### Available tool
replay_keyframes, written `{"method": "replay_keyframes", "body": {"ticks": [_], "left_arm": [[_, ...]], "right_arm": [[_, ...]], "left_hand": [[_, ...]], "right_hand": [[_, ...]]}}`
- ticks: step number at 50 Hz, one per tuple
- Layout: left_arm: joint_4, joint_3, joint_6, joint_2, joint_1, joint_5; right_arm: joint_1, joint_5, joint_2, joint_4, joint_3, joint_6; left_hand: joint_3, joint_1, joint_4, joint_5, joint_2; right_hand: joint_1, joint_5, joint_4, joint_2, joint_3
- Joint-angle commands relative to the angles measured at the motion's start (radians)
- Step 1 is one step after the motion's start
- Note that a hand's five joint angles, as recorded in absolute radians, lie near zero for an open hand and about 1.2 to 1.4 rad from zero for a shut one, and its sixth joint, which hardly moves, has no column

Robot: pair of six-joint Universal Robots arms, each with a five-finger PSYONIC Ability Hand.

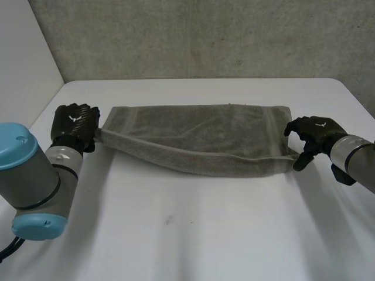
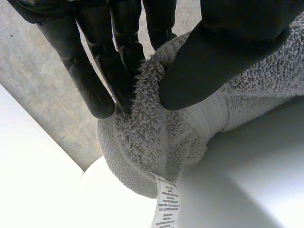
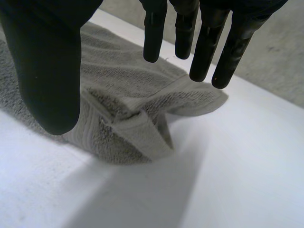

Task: Fold the laundry

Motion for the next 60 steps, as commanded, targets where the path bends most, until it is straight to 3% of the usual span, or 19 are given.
{"method": "replay_keyframes", "body": {"ticks": [1, 10, 12, 13, 14, 21, 23, 25, 26, 28, 29, 31, 35, 42, 47, 52, 60], "left_arm": [[0.001, -0.003, 0.000, -0.001, 0.009, 0.001], [0.001, -0.003, 0.000, -0.002, 0.010, 0.003], [0.001, -0.005, 0.003, -0.005, 0.009, 0.003], [0.001, -0.005, 0.003, -0.005, 0.009, 0.003], [0.001, -0.003, 0.005, -0.005, 0.009, 0.005], [-0.051, -0.016, 0.020, 0.003, 0.004, 0.005], [-0.107, -0.023, 0.025, 0.015, 0.003, 0.005], [-0.276, -0.039, 0.061, 0.073, 0.004, 0.005], [-0.277, -0.039, 0.061, 0.073, 0.004, 0.005], [-0.491, -0.057, 0.139, 0.131, 0.004, -0.002], [-0.492, -0.057, 0.140, 0.131, 0.004, -0.002], [-0.705, -0.091, 0.214, 0.203, 0.004, -0.005], [-0.844, -0.108, 0.256, 0.275, -0.005, 0.006], [-0.699, -0.066, 0.259, 0.297, -0.025, 0.006], [-0.486, 0.022, 0.256, 0.114, -0.051, -0.003], [-0.435, 0.119, 0.255, -0.035, -0.053, -0.003], [-0.349, 0.239, 0.255, -0.192, -0.054, -0.003]], "right_arm": [[0.004, -0.029, 0.069, 0.049, -0.044, -0.032], [0.006, -0.024, 0.099, 0.017, -0.010, -0.115], [0.006, -0.010, 0.115, -0.038, -0.012, -0.127], [0.006, -0.010, 0.115, -0.038, -0.012, -0.127], [0.006, 0.002, 0.117, -0.073, -0.010, -0.128], [-0.005, 0.028, 0.020, -0.072, 0.021, -0.173], [-0.010, 0.017, -0.091, -0.002, 0.057, -0.231], [-0.019, 0.016, -0.143, 0.056, 0.074, -0.280], [-0.019, 0.016, -0.144, 0.057, 0.074, -0.280], [-0.065, 0.016, -0.212, 0.231, 0.111, -0.436], [-0.065, 0.016, -0.213, 0.232, 0.111, -0.437], [-0.125, 0.033, -0.266, 0.458, 0.149, -0.655], [-0.177, 0.024, -0.308, 0.616, 0.169, -0.813], [-0.183, 0.019, -0.303, 0.461, 0.140, -0.687], [-0.110, 0.034, -0.202, 0.305, 0.113, -0.609], [0.008, 0.088, -0.097, 0.145, 0.052, -0.526], [0.030, 0.171, 0.043, -0.113, -0.010, -0.506]], "left_hand": [[0.181, 0.201, 0.179, 0.182, 0.179], [0.181, 0.201, 0.179, 0.182, 0.179], [0.181, 0.201, 0.179, 0.182, 0.179], [0.181, 0.201, 0.179, 0.182, 0.179], [0.181, 0.201, 0.179, 0.182, 0.179], [0.181, 0.201, 0.179, 0.182, 0.179], [0.181, 0.201, 0.179, 0.182, 0.179], [0.181, 0.201, 0.179, 0.182, 0.179], [0.181, 0.201, 0.179, 0.182, 0.179], [0.181, 0.201, 0.179, 0.182, 0.179], [0.181, 0.201, 0.179, 0.182, 0.179], [0.181, 0.201, 0.179, 0.182, 0.179], [0.181, 0.201, 0.179, 0.182, 0.179], [0.181, 0.201, 0.179, 0.182, 0.179], [0.181, 0.201, 0.179, 0.182, 0.179], [0.181, 0.201, 0.179, 0.182, 0.179], [0.181, 0.201, 0.179, 0.182, 0.179]], "right_hand": [[0.172, 0.117, 0.105, 0.185, 0.109], [0.277, 0.223, 0.211, 0.291, 0.214], [0.820, 0.766, 0.754, 0.833, 0.757], [0.823, 0.769, 0.757, 0.837, 0.760], [1.032, 0.977, 0.965, 1.045, 0.969], [1.034, 0.979, 0.967, 1.047, 0.971], [1.034, 0.979, 0.967, 1.047, 0.971], [1.034, 0.979, 0.967, 1.047, 0.971], [1.034, 0.979, 0.967, 1.047, 0.971], [1.034, 0.979, 0.967, 1.047, 0.971], [1.034, 0.979, 0.967, 1.047, 0.971], [1.034, 0.979, 0.967, 1.047, 0.971], [1.034, 0.979, 0.967, 1.047, 0.971], [1.034, 0.979, 0.967, 1.047, 0.971], [1.034, 0.979, 0.967, 1.047, 0.971], [1.034, 0.979, 0.967, 1.047, 0.971], [1.034, 0.979, 0.967, 1.047, 0.971]]}}
